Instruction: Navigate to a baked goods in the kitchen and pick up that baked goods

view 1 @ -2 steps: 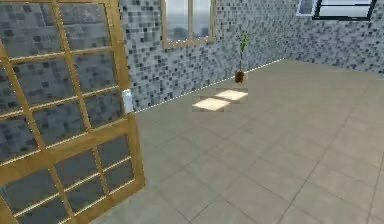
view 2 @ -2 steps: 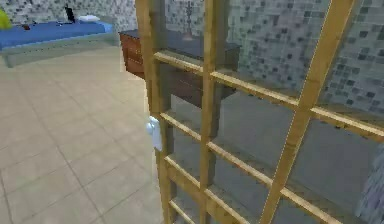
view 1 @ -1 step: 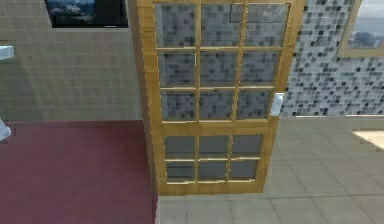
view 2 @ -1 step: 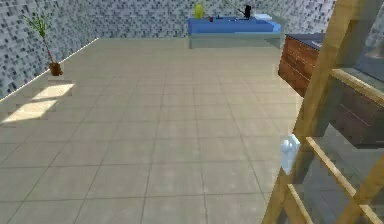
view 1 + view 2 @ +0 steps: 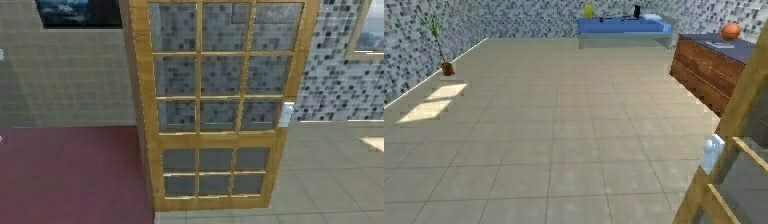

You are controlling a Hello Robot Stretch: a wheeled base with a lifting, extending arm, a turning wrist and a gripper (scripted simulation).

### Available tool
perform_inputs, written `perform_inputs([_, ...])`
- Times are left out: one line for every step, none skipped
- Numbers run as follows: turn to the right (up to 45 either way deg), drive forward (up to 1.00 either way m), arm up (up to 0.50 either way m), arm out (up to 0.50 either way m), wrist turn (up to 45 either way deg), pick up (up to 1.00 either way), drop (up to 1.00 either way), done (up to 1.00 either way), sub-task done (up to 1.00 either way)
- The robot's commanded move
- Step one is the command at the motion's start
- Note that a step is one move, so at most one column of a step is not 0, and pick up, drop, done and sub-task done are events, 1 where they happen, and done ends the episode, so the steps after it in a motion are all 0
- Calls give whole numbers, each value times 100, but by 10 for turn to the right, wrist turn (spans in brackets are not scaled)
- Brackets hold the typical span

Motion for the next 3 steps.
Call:
perform_inputs([-450,0,0,0,0,0,0,0,0])
perform_inputs([-450,0,0,0,0,0,0,0,0])
perform_inputs([-30,0,0,0,0,0,0,0,0])
